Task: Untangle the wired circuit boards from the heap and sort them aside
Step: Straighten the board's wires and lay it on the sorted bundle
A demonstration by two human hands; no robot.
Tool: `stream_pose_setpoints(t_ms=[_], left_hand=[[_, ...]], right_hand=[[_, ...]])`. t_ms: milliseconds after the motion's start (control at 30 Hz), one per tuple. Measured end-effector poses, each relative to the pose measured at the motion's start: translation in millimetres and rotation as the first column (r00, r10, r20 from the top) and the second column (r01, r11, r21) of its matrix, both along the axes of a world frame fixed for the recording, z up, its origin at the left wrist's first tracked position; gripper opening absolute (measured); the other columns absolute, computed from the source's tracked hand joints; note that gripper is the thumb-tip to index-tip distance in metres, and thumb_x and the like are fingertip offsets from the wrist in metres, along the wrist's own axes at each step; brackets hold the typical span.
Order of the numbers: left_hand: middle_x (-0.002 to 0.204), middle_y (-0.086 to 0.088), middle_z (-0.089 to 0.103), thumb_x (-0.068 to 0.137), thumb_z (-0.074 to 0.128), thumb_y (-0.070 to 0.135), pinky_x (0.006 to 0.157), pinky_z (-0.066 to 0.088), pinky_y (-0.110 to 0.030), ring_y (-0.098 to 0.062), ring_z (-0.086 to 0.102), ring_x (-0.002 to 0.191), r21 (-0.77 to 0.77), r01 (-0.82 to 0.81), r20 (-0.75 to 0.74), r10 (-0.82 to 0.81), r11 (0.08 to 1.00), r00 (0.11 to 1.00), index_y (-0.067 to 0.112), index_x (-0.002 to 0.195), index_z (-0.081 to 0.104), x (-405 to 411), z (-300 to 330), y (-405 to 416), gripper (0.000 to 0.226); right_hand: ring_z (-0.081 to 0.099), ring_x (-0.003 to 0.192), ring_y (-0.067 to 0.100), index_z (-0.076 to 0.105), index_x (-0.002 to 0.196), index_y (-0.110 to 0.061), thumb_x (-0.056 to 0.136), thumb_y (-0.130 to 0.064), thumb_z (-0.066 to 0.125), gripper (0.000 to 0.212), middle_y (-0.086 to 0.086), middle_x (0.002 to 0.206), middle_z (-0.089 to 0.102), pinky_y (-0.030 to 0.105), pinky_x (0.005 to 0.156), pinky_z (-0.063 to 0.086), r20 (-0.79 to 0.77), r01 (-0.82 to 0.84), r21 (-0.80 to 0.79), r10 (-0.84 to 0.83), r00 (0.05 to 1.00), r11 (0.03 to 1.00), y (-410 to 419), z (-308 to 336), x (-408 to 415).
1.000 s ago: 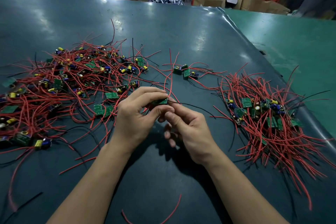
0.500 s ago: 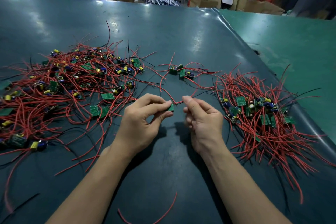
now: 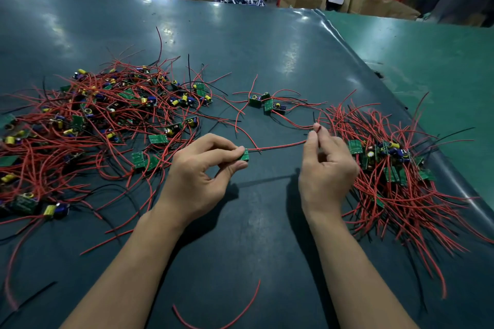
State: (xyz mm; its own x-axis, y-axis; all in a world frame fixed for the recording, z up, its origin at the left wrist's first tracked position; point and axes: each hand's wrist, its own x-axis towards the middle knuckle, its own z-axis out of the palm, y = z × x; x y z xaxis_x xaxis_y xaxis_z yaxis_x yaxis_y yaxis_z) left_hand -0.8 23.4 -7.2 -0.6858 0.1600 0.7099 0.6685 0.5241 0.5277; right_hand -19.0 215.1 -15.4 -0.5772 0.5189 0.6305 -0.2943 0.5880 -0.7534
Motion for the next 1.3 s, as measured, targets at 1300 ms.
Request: stream_pose_setpoints(t_ms=[1300], left_hand=[[0.095,-0.01,0.071,0.083,0.078,0.007,0.072,0.056,-0.033,-0.02,0.068,0.082,0.06,-0.155,-0.144,0.162,0.986,0.976,0.0,0.094,0.076,-1,-6,3,0.013]], right_hand=[[0.044,0.038,0.009,0.06,0.09,-0.014,0.096,-0.015,0.06,0.006,-0.006,0.058,0.058,0.017,0.034,0.033,-0.09,-0.268,-0.799,0.334,0.938,0.539,-3,19,4]])
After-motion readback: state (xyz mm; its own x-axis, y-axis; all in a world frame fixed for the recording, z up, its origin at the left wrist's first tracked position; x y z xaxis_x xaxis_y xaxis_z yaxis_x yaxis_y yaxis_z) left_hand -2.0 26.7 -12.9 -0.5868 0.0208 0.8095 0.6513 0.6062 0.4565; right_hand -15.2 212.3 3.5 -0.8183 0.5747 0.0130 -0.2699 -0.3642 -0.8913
